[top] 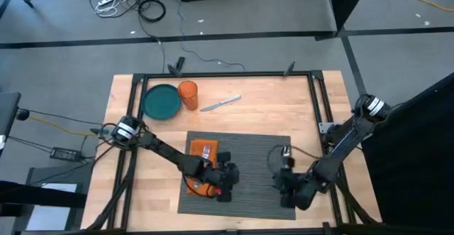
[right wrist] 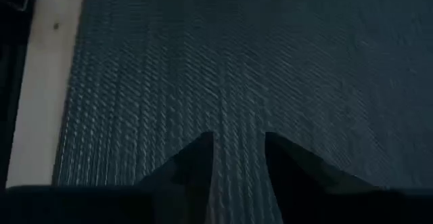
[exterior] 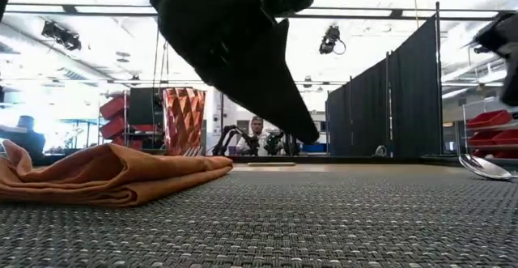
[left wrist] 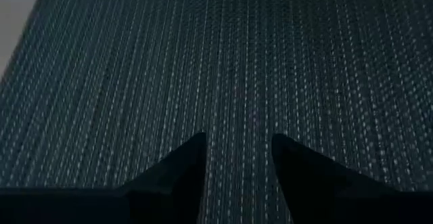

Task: Set table place
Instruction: Adjust the black placemat

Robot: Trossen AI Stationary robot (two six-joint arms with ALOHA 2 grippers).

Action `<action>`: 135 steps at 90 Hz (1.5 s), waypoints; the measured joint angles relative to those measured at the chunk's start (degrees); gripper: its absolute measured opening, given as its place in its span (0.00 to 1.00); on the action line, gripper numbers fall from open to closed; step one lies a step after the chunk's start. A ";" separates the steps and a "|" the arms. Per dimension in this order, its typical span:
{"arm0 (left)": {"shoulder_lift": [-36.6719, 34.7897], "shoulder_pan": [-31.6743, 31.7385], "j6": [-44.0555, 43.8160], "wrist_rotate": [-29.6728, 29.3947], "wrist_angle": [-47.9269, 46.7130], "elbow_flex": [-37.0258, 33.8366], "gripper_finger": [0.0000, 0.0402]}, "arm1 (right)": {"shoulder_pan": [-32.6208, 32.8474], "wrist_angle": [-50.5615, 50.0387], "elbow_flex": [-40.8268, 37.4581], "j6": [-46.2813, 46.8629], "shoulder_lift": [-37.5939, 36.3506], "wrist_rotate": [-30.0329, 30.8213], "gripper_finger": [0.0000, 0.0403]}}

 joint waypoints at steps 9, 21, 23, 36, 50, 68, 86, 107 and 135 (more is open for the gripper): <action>0.95 0.03 0.11 0.56 -0.75 0.01 0.38 | -1.66 2.35 -0.02 -2.35 3.35 -3.75 0.28; 1.83 0.39 -0.04 2.58 -1.33 -0.01 0.38 | -3.09 2.09 -0.07 -3.01 6.44 -5.89 0.27; 1.83 0.41 -0.11 2.90 -1.37 -0.01 0.38 | -3.36 2.09 -0.07 -3.02 6.78 -5.92 0.27; 1.83 0.42 -0.15 2.98 -0.74 -0.01 0.38 | -4.75 -0.26 0.07 -4.99 7.82 -6.22 0.26; 1.92 0.42 0.01 2.97 -1.50 -0.01 0.38 | -6.18 -3.33 0.15 -9.15 7.84 -6.15 0.26; 2.45 0.88 0.07 2.95 -1.01 0.01 0.38 | -8.36 -4.32 0.16 -14.11 7.79 -6.45 0.26; 2.70 0.87 0.14 2.55 -1.10 -0.01 0.38 | -9.12 -5.61 -0.17 -14.65 5.79 -6.63 0.25; 2.70 0.87 -0.08 2.53 -0.83 -0.01 0.38 | -7.69 -4.17 -0.20 -11.53 3.13 -12.31 0.25; 2.68 0.87 -0.19 2.51 -1.09 -0.01 0.38 | -7.00 -0.10 0.09 -11.73 7.83 -12.35 0.25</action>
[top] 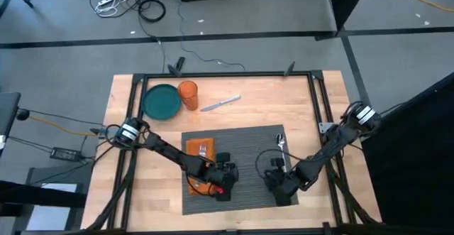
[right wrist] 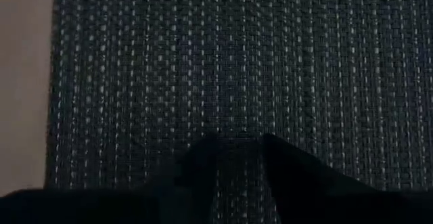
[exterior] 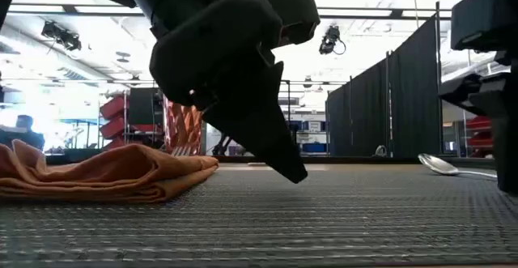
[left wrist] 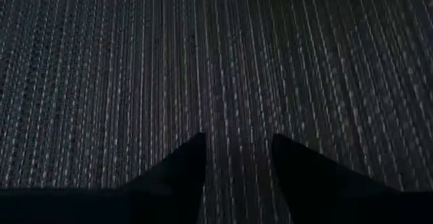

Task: Set table place
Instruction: Adjust the black placemat, then put the silver table knife on the black placemat to the left of the silver spoon

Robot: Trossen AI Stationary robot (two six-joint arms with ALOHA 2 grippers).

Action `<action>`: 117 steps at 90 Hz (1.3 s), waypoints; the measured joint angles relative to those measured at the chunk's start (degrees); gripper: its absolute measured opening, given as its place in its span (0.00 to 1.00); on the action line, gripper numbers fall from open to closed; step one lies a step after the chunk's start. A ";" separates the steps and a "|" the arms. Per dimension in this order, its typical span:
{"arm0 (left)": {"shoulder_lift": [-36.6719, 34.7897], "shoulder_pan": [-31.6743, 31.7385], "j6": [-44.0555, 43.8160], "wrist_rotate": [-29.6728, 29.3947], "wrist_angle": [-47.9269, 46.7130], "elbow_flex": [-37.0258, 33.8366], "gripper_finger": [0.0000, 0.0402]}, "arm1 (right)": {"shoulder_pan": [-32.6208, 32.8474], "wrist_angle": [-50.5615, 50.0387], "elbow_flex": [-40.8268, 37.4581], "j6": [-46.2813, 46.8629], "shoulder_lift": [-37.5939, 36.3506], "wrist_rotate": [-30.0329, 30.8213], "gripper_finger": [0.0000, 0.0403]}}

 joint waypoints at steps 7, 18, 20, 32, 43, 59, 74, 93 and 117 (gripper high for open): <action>0.00 0.00 0.00 0.01 -0.30 0.00 0.38 | -0.35 -0.11 0.05 -0.66 0.13 -0.30 0.25; 0.00 0.00 -0.06 0.02 -0.20 0.00 0.38 | -0.43 -0.20 0.02 -0.92 -0.07 -0.73 0.25; 0.00 -0.04 -0.11 0.03 -0.20 0.00 0.38 | -0.43 -0.25 0.00 -0.87 -0.07 -0.77 0.25; 0.00 -0.08 -0.73 0.01 -0.40 0.00 0.38 | -0.46 -1.37 0.02 -0.69 -0.05 -0.97 0.25; 0.00 -0.11 -1.31 -0.05 -3.44 0.00 0.38 | -1.38 -2.16 -0.02 -1.17 -0.09 -1.04 0.25; -0.15 -0.11 -2.74 -0.80 -7.15 0.11 0.38 | -1.23 -0.10 -0.19 1.23 -0.05 -1.80 0.24; -0.17 -0.15 -2.64 -1.00 -5.63 0.00 0.38 | 0.24 1.55 -0.19 3.39 0.09 -1.65 0.24; -1.27 -0.51 -3.70 -1.09 -12.11 5.14 0.38 | 0.24 0.59 -0.27 3.22 -2.24 -3.79 0.24; -8.78 -0.18 -0.81 -6.24 -29.90 14.34 0.38 | -2.96 -4.40 -0.28 0.41 -14.44 -1.46 0.24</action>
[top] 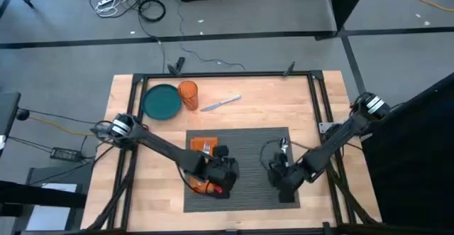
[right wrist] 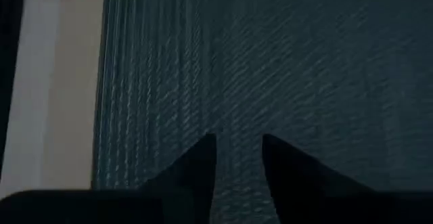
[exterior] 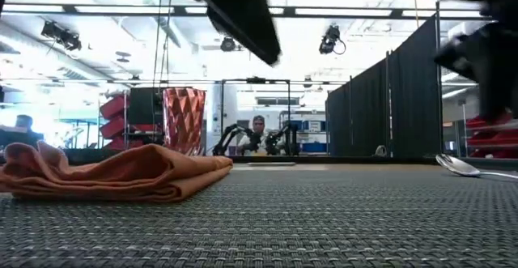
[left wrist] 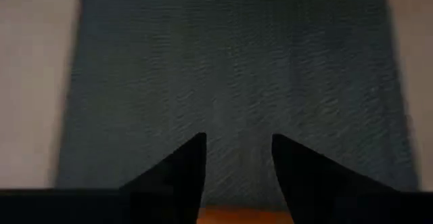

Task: Set table place
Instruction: Put the silver table knife on the black placemat to the left of the silver spoon

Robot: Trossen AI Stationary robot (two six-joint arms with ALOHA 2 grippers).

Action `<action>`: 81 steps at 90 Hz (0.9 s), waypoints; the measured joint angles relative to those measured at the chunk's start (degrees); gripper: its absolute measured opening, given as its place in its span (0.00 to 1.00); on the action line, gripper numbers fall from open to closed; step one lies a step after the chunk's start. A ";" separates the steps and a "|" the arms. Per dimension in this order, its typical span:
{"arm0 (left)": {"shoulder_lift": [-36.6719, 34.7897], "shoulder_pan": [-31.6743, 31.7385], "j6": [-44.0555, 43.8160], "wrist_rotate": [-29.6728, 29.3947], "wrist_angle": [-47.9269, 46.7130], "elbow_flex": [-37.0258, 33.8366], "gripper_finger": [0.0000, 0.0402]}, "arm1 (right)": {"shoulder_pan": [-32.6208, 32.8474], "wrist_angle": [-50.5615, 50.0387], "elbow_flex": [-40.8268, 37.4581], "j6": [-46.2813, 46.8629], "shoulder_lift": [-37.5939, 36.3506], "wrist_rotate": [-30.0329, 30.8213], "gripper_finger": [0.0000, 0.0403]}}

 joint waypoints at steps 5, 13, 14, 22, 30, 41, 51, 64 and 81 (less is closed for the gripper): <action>-2.83 0.81 -0.21 -2.68 -3.34 -1.10 0.38 | -1.31 -0.93 0.00 -1.83 -2.60 0.17 0.24; -6.38 4.12 -1.77 -5.42 -7.51 -3.56 0.38 | -3.36 -2.65 0.11 -3.95 -5.47 0.73 0.24; -6.66 4.74 -1.85 -5.40 -7.57 -3.99 0.38 | -3.63 -2.99 0.11 -4.12 -5.76 0.91 0.24; -7.62 10.41 -1.78 -2.67 -7.34 -6.41 0.38 | -5.85 -3.72 0.11 -5.73 -7.16 2.80 0.24; -7.37 16.21 1.72 1.24 -6.47 -6.64 0.38 | -8.20 -4.10 0.11 -7.82 -7.29 3.71 0.25; -5.52 22.98 8.21 3.00 -3.87 -6.61 0.38 | -11.41 -3.44 -0.27 -9.12 -7.33 5.15 0.25; -4.20 29.10 13.27 4.41 -2.70 -6.60 0.38 | -14.12 -1.80 -1.64 -10.90 -7.34 6.68 0.25; -0.30 35.81 18.87 6.58 -0.09 -6.54 0.38 | -17.13 2.78 -4.53 -12.95 -7.33 6.70 0.27; 4.04 42.17 27.19 9.66 3.81 -6.20 0.38 | -19.43 9.50 -8.68 -13.96 -7.37 6.68 0.35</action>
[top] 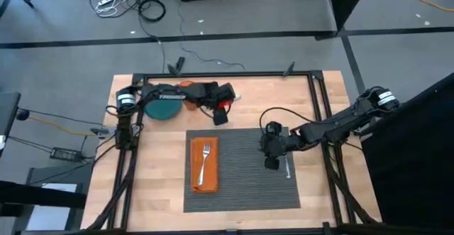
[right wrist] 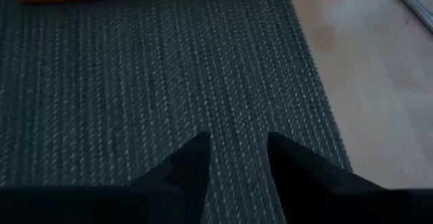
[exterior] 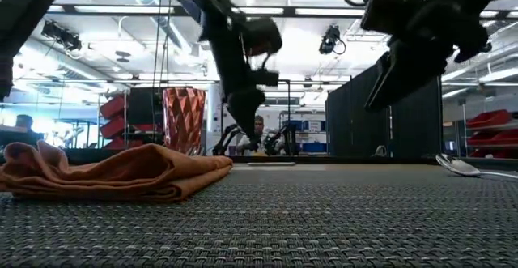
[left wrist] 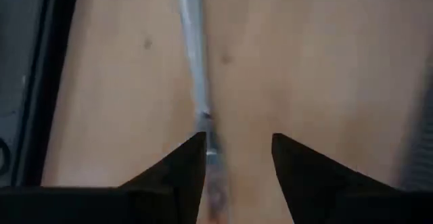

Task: Set table place
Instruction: Put the silver table knife on the black placemat to the left of the silver spoon

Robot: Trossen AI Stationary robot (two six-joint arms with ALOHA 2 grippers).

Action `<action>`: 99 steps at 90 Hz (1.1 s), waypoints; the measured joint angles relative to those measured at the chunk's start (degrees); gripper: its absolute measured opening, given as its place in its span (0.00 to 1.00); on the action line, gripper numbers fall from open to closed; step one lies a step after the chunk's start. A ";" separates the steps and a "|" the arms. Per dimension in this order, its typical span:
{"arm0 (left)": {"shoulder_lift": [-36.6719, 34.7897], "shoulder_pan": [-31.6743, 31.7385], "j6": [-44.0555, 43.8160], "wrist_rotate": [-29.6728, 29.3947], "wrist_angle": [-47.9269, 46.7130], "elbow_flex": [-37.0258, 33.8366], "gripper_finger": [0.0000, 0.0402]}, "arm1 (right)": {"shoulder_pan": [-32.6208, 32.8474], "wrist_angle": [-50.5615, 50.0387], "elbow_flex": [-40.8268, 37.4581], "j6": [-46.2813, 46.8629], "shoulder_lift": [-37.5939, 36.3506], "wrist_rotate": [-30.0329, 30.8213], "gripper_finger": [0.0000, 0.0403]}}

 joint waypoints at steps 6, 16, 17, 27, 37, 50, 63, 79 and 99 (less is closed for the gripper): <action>1.40 1.79 2.32 0.22 0.90 -0.12 0.38 | -0.45 2.42 -1.42 0.43 0.02 -0.10 0.38; 3.10 4.78 4.11 4.18 3.33 -0.10 0.38 | -0.62 5.87 -3.74 1.46 0.02 -0.12 0.42; 3.27 5.06 4.18 4.63 3.45 -0.10 0.38 | -0.62 6.22 -3.98 1.64 0.02 -0.12 0.43; 4.78 7.27 4.43 7.50 4.28 -0.12 0.38 | -0.60 9.19 -6.27 3.01 0.02 -0.24 0.45; 5.84 8.36 5.77 9.20 4.39 -0.12 0.38 | -0.51 11.82 -8.35 4.50 0.02 -0.49 0.45; 6.82 8.61 7.22 11.29 4.95 -0.01 0.38 | -0.46 16.12 -10.85 5.44 0.02 -0.53 0.45; 6.97 8.53 8.40 14.66 5.56 0.15 0.38 | -0.19 16.71 -11.56 5.84 0.02 -0.51 0.45; 7.05 7.57 8.64 18.16 5.23 0.17 0.38 | -0.14 16.70 -11.56 4.83 0.02 -0.51 0.45; 6.82 4.90 8.06 18.25 3.35 0.19 0.38 | -0.08 16.62 -11.56 4.47 0.02 -0.89 0.45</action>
